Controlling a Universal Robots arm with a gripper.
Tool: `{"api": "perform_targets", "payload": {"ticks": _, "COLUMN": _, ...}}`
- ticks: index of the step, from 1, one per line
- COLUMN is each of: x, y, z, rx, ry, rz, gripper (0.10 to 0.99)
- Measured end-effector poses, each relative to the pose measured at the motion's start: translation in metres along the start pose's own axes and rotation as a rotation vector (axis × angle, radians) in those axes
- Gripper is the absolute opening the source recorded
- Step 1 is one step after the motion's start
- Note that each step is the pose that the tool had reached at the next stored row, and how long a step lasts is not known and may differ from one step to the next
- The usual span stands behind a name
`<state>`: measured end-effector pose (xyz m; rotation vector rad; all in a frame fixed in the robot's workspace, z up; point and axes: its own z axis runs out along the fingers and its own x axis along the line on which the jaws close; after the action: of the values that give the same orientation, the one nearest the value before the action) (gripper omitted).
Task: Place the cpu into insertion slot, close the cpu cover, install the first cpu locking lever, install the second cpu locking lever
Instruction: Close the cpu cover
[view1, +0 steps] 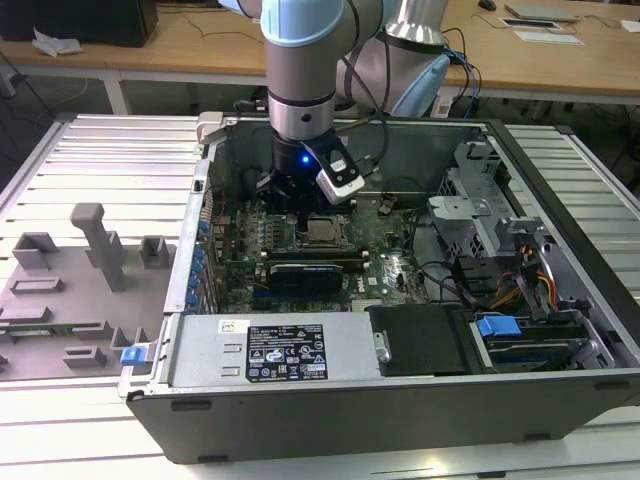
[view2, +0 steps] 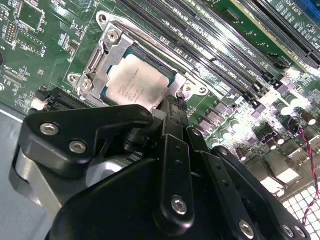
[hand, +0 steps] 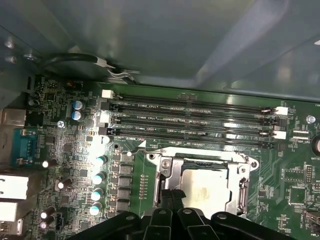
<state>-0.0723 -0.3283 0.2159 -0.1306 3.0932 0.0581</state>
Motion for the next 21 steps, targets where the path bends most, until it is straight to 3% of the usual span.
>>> {"api": "perform_targets", "payload": {"ticks": 4, "x": -0.0014, "y": -0.0002, "z": -0.0002, "rx": 0.000, "ry": 0.0003, "rz": 0.000, "gripper": 0.106}}
{"api": "perform_targets", "payload": {"ticks": 14, "x": -0.0176, "y": -0.0015, "z": -0.0001, "rx": 0.000, "ry": 0.0002, "rz": 0.000, "gripper": 0.106}}
{"api": "perform_targets", "payload": {"ticks": 21, "x": -0.0184, "y": -0.0012, "z": -0.0089, "rx": 0.000, "ry": 0.0000, "rz": 0.000, "gripper": 0.106}}
